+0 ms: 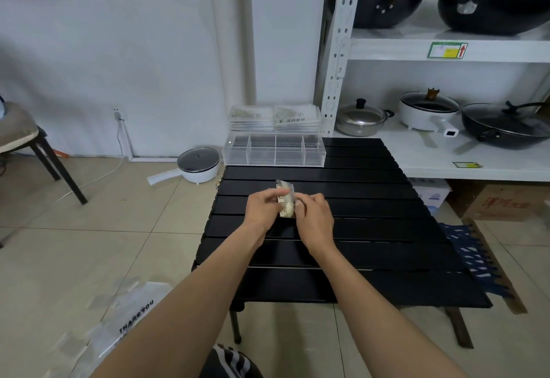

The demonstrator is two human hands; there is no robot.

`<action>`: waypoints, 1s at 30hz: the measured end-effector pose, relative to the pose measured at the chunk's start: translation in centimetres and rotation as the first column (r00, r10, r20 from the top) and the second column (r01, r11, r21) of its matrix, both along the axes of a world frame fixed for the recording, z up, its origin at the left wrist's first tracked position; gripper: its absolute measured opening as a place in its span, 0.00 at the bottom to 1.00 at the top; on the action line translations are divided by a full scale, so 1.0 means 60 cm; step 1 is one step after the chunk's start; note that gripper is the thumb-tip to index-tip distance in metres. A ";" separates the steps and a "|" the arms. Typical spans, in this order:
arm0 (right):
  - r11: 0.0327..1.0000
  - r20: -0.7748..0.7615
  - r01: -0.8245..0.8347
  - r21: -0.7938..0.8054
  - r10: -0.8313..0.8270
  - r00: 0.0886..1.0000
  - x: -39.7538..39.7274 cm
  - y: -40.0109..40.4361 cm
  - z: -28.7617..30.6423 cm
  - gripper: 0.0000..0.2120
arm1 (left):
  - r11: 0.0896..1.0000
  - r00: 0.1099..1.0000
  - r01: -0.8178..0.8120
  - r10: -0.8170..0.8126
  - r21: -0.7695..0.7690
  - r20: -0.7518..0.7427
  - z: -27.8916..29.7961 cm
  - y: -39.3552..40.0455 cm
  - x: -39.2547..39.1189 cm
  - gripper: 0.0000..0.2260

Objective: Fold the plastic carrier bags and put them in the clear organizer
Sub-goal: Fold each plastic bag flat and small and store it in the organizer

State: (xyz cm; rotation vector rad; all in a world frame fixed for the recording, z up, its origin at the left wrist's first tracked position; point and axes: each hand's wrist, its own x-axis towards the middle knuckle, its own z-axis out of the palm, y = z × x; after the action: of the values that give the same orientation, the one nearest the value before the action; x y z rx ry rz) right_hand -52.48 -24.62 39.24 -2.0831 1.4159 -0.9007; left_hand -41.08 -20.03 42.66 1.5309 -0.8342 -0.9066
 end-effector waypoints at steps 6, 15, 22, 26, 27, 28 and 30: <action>0.928 0.444 -0.146 0.344 -0.023 0.896 0.013 -0.017 0.027 0.23 | 0.988 0.990 0.132 -0.128 -0.085 0.055 0.033 0.030 0.042 0.18; 0.912 0.587 -0.330 0.244 0.132 0.799 0.129 -0.044 0.079 0.26 | 0.996 0.983 0.090 -0.085 -0.023 0.165 0.058 0.011 0.151 0.23; 0.897 0.531 -0.349 0.273 0.162 0.832 0.213 -0.111 0.114 0.12 | 0.990 0.963 0.131 -0.139 0.049 0.229 0.099 -0.052 0.231 0.28; 0.869 0.412 -0.390 0.304 0.249 0.877 0.245 -0.172 0.139 0.14 | 0.986 0.948 0.140 -0.158 0.087 0.275 0.114 -0.098 0.278 0.30; 0.859 0.388 -0.402 0.317 0.269 0.881 0.252 -0.184 0.146 0.15 | 0.988 0.949 0.126 -0.145 0.084 0.280 0.117 -0.108 0.286 0.29; 0.854 0.368 -0.405 0.327 0.280 0.887 0.259 -0.194 0.152 0.16 | 0.991 0.950 0.106 -0.124 0.077 0.287 0.121 -0.115 0.293 0.29; 0.872 0.345 -0.371 0.318 0.258 0.902 0.278 -0.215 0.157 0.18 | 0.997 0.954 0.050 -0.063 0.051 0.295 0.126 -0.128 0.298 0.26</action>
State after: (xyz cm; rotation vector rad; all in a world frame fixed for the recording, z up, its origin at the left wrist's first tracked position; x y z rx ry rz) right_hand -35.79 -37.52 48.67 -1.7364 0.9602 -0.6985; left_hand -23.19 -27.69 50.25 1.7139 -1.0836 -0.7485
